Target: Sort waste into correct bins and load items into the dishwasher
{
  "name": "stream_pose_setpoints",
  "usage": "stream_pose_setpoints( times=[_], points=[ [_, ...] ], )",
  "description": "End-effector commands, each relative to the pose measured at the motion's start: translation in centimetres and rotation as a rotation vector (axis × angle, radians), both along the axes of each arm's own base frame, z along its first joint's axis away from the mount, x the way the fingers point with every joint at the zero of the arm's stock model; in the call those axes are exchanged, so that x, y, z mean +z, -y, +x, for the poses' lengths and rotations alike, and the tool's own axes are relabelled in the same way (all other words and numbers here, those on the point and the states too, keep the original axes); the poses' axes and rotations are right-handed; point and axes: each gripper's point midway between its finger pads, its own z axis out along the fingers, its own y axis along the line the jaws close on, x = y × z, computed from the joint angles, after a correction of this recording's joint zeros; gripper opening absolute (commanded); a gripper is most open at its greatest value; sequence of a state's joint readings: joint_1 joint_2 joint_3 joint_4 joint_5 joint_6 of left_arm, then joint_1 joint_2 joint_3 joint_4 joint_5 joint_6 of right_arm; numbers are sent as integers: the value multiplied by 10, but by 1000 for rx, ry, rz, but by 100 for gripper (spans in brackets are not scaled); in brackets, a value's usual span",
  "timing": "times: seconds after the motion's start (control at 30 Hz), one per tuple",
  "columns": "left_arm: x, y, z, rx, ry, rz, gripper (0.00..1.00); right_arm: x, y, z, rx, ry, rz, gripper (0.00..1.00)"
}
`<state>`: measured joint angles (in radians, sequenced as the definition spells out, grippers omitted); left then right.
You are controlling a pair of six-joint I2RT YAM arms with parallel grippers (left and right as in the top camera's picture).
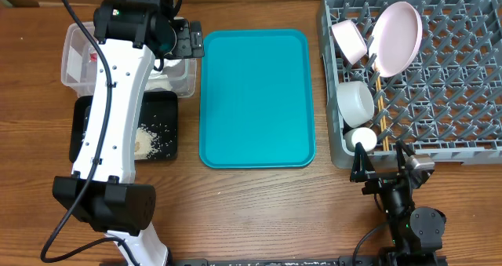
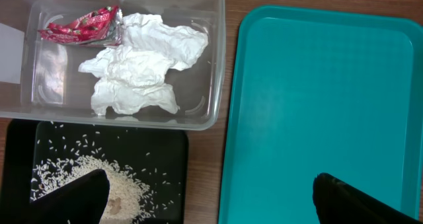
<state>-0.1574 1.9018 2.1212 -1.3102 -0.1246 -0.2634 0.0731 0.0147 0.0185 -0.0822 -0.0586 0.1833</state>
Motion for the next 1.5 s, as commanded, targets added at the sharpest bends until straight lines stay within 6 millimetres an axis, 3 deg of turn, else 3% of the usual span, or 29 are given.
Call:
stream_pose_setpoints(
  times=[0.0,0.87,1.03,1.17,1.3,1.47],
  points=[
    [12,-1,-1,14,34,-5,100,-2,1,0,-11,4,0,100],
    [11,-6,0,30,34,26,100,-2,1,0,-11,4,0,100],
    [40,6,10,-8,162,-45,100,-2,1,0,-11,4,0,100],
    [75,29,18,-178,357,-100,100,-2,1,0,-11,4,0,100],
    [88,33,7,-284,514,-65,100,-2,1,0,-11,4,0,100],
    [82,22,-34,-292,641,-45,100,-2,1,0,-11,4,0,100]
  ],
)
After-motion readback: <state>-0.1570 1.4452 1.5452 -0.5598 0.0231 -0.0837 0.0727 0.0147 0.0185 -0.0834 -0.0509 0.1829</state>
